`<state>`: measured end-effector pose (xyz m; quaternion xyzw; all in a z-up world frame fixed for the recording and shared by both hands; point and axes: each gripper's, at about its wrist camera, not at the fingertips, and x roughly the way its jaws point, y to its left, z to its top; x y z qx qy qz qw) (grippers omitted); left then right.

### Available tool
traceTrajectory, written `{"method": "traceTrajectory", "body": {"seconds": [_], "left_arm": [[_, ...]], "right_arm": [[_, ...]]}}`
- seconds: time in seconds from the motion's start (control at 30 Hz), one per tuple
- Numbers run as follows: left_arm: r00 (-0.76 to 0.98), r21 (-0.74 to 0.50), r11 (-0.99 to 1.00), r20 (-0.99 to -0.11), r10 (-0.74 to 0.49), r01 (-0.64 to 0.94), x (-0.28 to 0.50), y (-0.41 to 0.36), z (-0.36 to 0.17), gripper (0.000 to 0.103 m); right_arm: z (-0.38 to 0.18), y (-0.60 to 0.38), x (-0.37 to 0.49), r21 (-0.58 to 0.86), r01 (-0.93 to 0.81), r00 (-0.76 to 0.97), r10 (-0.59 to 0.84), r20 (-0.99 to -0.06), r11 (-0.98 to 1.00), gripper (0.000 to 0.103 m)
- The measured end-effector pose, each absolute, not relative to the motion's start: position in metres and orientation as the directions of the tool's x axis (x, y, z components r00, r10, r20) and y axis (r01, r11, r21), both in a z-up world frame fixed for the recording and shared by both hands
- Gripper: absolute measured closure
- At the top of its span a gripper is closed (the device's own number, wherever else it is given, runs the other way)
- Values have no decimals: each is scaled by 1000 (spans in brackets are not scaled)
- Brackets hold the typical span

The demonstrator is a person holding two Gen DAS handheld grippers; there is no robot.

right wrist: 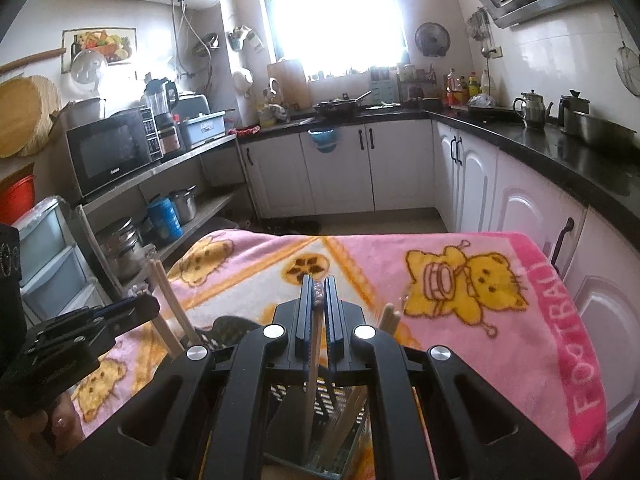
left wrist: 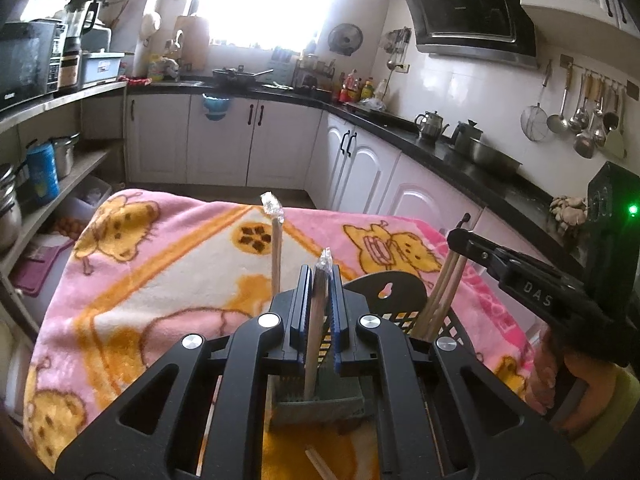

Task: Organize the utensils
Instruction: 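Lower the chopstick into the caddy with the left tool while the right tool lowers its chopstick, then open both tools to release the chopsticks into the caddy, then withdraw both open tools from the caddy toward the loose chopsticks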

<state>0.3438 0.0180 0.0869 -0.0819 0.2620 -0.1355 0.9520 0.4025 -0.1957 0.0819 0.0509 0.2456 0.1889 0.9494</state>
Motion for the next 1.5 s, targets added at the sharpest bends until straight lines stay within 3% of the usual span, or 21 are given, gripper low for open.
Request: {"method": "traceTrajectory", "body": {"seconds": [0.37,0.5,0.6,0.67,0.73,0.8,0.93,1.03,1.23,1.5], "left_arm": [[813,-249,942,-484,-322,224,333,22,82,83],[816,-238,946,-487,-313,221,329,22,84,80],[820,-244,944,-479,-315,220,323,25,86,70],[823,-246,946,-477,-309,212,319,28,88,69],[824,-256,945,-476,-307,205,317,31,89,67],[827,-260,946,-475,-301,195,313,34,91,59],[834,-270,945,-465,-297,186,303,41,93,51],[839,-257,951,-467,-280,174,294,45,93,48],[852,-244,958,-460,-250,149,273,53,93,40],[847,-274,953,-469,-250,130,254,63,86,27]], "right_arm": [[82,-205,395,187,-318,794,369,-483,930,91],[80,-209,392,177,-301,794,349,-498,937,80],[79,-212,390,175,-296,792,343,-504,939,75],[80,-214,388,173,-295,793,342,-505,940,72],[81,-215,384,182,-299,791,350,-502,937,63],[84,-216,379,185,-302,793,354,-495,935,61],[88,-215,368,178,-320,793,366,-486,931,47],[90,-214,360,164,-325,797,363,-483,931,42],[92,-218,339,153,-329,800,361,-478,932,35],[86,-221,317,139,-336,793,359,-492,932,34]]}}
